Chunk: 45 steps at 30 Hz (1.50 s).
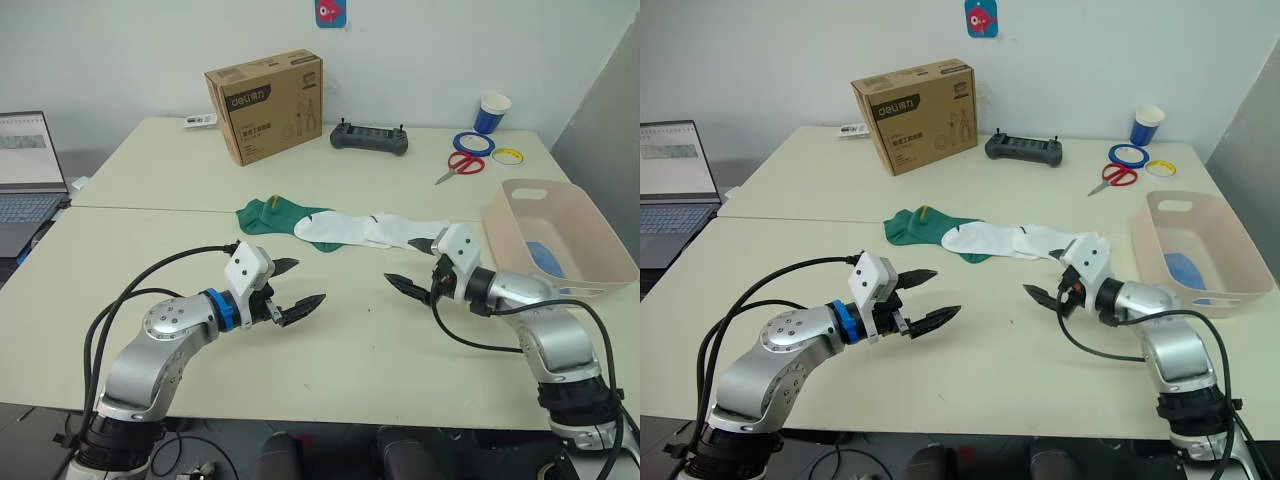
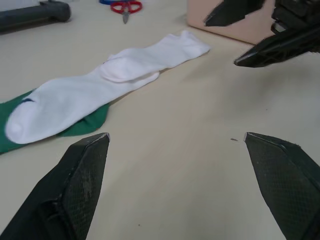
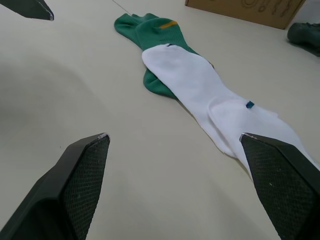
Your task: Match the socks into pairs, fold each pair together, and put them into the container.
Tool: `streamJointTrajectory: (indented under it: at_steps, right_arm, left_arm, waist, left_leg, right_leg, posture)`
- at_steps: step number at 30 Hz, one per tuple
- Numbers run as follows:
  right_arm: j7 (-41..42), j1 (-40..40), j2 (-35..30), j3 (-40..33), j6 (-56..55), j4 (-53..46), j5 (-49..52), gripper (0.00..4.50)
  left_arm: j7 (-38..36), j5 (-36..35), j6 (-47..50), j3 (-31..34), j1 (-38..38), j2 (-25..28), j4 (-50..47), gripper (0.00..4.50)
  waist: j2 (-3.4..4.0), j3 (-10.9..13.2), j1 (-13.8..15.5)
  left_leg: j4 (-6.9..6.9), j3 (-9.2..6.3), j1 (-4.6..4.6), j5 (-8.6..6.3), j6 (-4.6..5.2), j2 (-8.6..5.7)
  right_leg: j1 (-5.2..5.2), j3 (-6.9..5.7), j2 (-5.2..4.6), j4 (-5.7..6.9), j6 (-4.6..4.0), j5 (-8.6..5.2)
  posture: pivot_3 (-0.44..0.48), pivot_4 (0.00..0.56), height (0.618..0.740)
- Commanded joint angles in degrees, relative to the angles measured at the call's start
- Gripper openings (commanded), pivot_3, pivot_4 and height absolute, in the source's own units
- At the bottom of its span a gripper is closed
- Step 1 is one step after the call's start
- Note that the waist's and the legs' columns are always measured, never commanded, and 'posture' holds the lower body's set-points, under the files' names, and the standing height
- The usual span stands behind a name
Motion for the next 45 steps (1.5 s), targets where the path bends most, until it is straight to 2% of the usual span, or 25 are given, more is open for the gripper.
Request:
streamJointTrajectory:
  at_steps: [1, 9, 12, 19, 24, 32, 36, 41, 45]
  right_arm:
    - [-5.4, 3.9, 1.7, -1.7, -3.6, -3.2, -1.1, 4.48]
    - [-13.3, 17.5, 3.5, -5.9, -6.7, -6.8, -2.1, 4.48]
    - [-15.3, 20.5, 4.1, -6.2, -8.0, -7.6, -2.9, 4.48]
    - [-16.7, 19.5, 4.2, -4.5, -9.2, -5.9, -3.6, 4.48]
    - [-15.7, 16.1, 3.3, -4.0, -8.0, -4.9, -3.3, 4.48]
    - [-14.4, 6.0, 0.9, -1.3, -4.4, -1.8, -5.2, 4.48]
    - [-15.6, 3.6, 1.1, -1.0, -3.5, -0.6, -6.0, 4.48]
    - [-16.3, 3.0, 1.2, -0.8, -2.8, 0.2, -6.7, 4.48]
    - [-17.2, 2.2, 2.0, -1.3, -2.3, -0.1, -6.6, 4.48]
  left_arm:
    - [5.2, 2.3, -4.2, 2.6, 3.0, -2.6, 0.6, 4.5]
    - [14.5, 6.0, -10.8, 6.8, 12.7, -8.8, 1.6, 4.5]
    - [15.4, 7.1, -12.6, 7.6, 15.5, -9.1, 2.0, 4.5]
    - [17.4, 6.2, -11.7, 8.4, 16.6, -10.7, 1.4, 4.5]
    - [15.8, 6.9, -11.5, 7.3, 15.5, -8.9, 1.5, 4.5]
    - [8.5, 7.8, -8.7, 2.8, 4.3, -1.7, 4.6, 4.5]
    - [3.7, 11.3, -11.4, -2.8, -5.8, 0.5, 10.6, 4.5]
    - [0.8, 14.0, -14.6, -6.6, -15.6, -0.9, 20.4, 4.5]
    - [-0.8, 17.0, -18.9, -10.3, -27.1, -5.1, 34.5, 4.5]
  waist:
    - [-0.01, 0.0, 0.0]
    - [-0.1, -0.1, 0.0]
    - [-0.11, -0.1, 0.0]
    - [-0.18, -0.1, -0.5]
    - [-0.2, -0.1, -0.4]
    - [-0.27, -0.2, -0.4]
    - [-0.27, -0.2, -0.2]
    - [-0.27, -0.2, 0.0]
    - [-0.28, -0.2, 0.2]
  left_leg:
    - [0.0, 0.0, 0.0, 0.0, 0.0, 0.01]
    - [-0.02, 0.05, 0.01, 0.0, 0.0, 0.01]
    - [-0.04, 0.05, 0.02, 0.0, 0.0, 0.03]
    - [-0.02, 0.11, 0.08, 0.0, -0.01, 0.02]
    - [-0.06, 0.07, 0.06, 0.0, -0.01, 0.02]
    - [-0.06, 0.07, 0.06, 0.0, -0.01, 0.01]
    - [-0.15, 0.05, -0.02, 0.0, 0.0, 0.0]
    - [-0.1, 0.09, -0.04, 0.0, 0.0, -0.01]
    - [-0.1, 0.05, -0.08, 0.0, 0.0, -0.02]
  right_leg:
    - [0.0, -0.01, 0.01, 0.0, -0.01, 0.01]
    - [0.0, 0.03, -0.01, -0.03, 0.02, -0.02]
    - [0.0, 0.03, -0.01, -0.02, -0.01, -0.05]
    - [0.0, 0.09, -0.01, -0.06, -0.12, -0.02]
    - [0.0, 0.04, 0.0, -0.07, -0.08, 0.0]
    - [0.01, 0.04, 0.02, -0.1, -0.1, 0.02]
    - [0.0, 0.0, 0.02, -0.24, -0.22, 0.09]
    - [0.04, 0.02, 0.01, -0.35, -0.14, 0.13]
    - [0.02, -0.01, 0.03, -0.35, -0.1, 0.14]
  posture:
    - [0.0, 0.15, 0.74]
    - [0.0, 0.15, 0.74]
    - [0.0, 0.15, 0.74]
    - [0.0, 0.15, 0.74]
    - [0.0, 0.15, 0.74]
    - [0.0, 0.15, 0.74]
    - [0.0, 0.15, 0.74]
    - [0.0, 0.15, 0.74]
    - [0.0, 0.15, 0.74]
